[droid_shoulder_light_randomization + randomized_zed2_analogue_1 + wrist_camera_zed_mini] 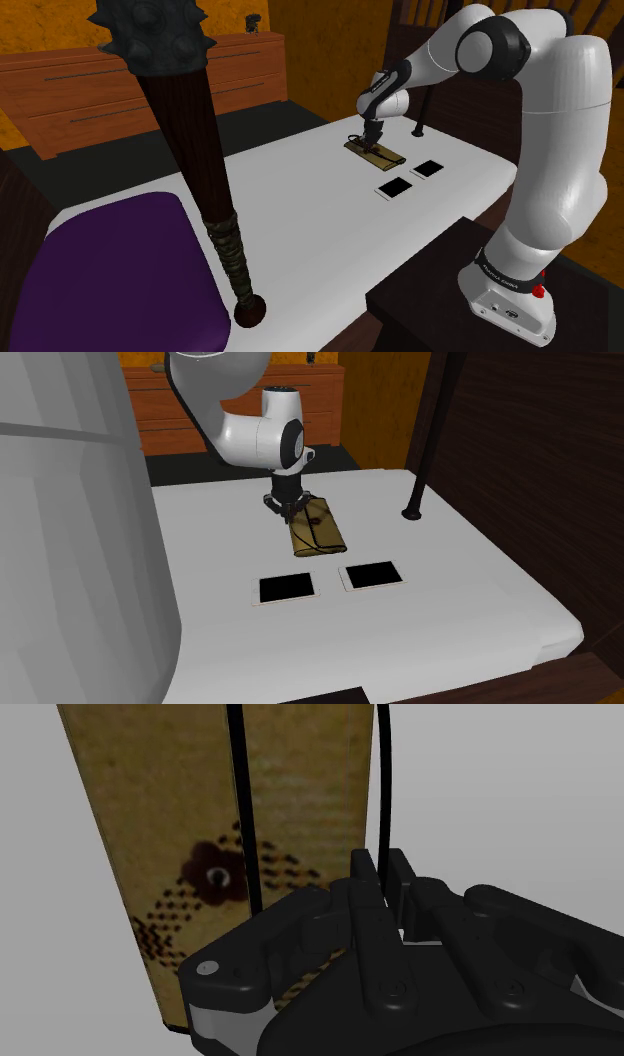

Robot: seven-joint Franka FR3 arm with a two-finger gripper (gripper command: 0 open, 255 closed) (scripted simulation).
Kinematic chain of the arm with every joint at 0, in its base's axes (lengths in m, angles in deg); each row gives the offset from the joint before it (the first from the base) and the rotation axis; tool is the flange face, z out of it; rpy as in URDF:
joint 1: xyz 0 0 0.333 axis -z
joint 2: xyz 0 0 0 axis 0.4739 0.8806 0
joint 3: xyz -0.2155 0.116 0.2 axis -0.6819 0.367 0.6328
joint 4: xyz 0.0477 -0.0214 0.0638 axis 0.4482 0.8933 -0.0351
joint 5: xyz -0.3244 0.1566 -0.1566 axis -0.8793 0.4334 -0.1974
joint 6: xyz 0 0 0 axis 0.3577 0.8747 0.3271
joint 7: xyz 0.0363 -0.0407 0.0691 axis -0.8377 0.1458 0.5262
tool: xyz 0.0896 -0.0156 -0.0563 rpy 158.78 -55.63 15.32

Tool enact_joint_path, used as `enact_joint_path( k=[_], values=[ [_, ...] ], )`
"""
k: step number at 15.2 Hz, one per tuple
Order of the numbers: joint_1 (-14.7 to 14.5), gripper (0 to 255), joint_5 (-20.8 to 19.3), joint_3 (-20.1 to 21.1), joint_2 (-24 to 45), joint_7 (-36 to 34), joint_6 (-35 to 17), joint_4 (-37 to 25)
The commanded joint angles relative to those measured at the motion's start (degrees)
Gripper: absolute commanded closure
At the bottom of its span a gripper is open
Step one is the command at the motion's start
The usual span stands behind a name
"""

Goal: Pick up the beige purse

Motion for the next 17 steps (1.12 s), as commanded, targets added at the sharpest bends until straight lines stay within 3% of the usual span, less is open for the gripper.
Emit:
enact_joint_path(
  k=[1, 5, 17],
  values=[
    [0.01, 255, 0.0, -0.01, 0.01, 0.0, -0.01, 0.0],
    [-0.02, 255, -0.01, -0.01, -0.03, -0.02, -0.02, 0.05],
    [-1.0, 255, -2.61, -1.38, -6.09, -1.88, 7.36, -1.45]
  ],
)
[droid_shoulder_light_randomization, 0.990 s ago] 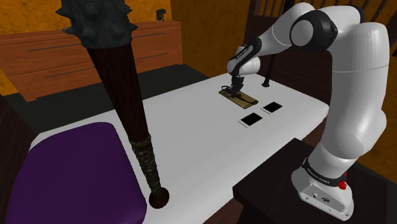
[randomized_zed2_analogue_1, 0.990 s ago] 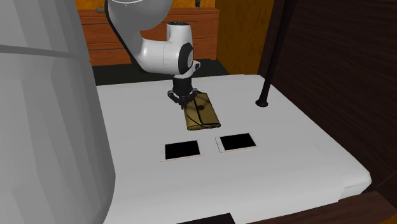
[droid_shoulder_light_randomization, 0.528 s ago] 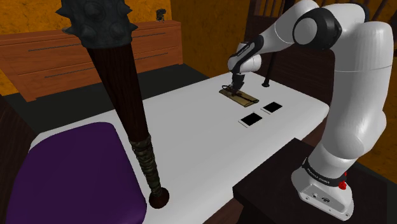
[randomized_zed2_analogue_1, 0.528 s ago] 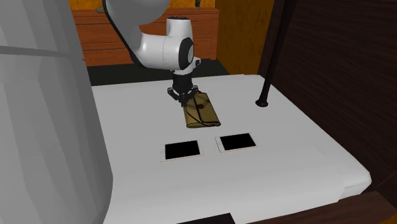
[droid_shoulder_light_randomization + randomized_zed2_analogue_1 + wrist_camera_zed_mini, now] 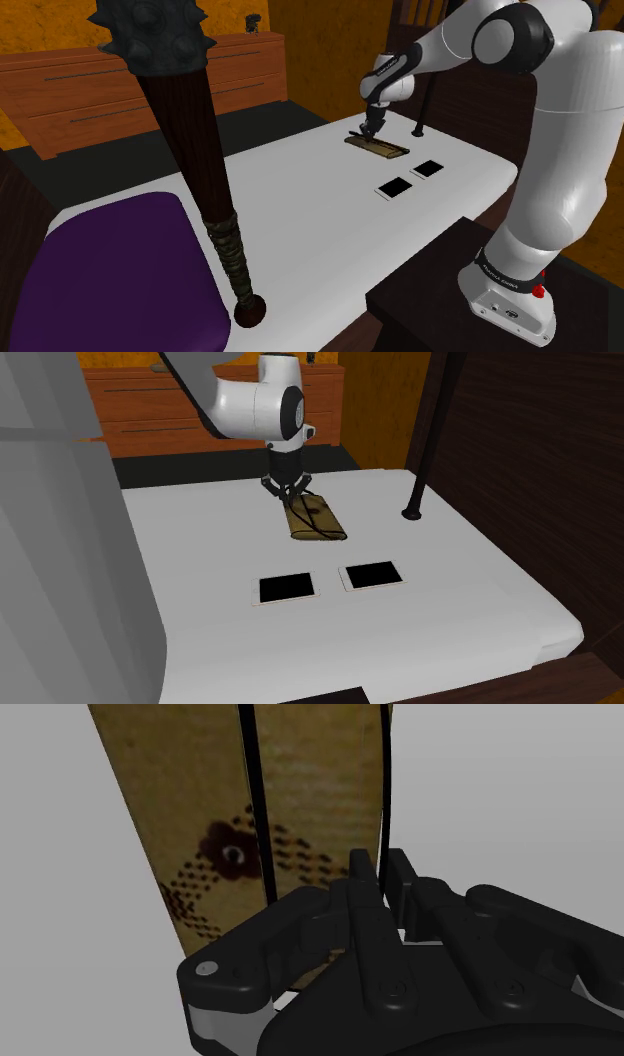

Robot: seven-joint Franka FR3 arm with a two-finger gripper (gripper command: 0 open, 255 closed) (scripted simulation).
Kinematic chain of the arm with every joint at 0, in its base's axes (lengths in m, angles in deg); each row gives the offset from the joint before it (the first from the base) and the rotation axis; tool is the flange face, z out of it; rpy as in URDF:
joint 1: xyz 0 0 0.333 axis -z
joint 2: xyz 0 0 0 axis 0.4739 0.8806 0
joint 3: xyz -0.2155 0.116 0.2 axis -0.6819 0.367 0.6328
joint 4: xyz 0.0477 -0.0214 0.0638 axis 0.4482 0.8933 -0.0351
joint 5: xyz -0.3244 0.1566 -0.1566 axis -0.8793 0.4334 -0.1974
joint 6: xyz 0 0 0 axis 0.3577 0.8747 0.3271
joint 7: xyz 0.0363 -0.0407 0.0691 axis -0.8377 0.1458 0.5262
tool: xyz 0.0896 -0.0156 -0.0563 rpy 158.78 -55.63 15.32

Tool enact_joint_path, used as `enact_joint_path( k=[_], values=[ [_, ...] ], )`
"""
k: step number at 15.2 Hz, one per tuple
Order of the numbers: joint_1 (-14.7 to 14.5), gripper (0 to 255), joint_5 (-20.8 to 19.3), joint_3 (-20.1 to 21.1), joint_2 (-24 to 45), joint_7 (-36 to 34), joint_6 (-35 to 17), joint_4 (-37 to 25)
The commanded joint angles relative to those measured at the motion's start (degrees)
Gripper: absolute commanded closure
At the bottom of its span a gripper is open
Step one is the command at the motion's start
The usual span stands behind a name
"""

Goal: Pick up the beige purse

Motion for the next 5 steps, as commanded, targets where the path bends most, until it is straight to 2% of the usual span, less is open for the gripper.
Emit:
enact_joint_path(
  k=[1, 5],
  values=[
    [-0.17, 255, -0.42, -0.17, -0.96, -0.34, 1.29, -0.47],
    [-0.28, 255, -0.84, -0.33, -1.9, -0.64, 2.69, -0.96]
  ],
)
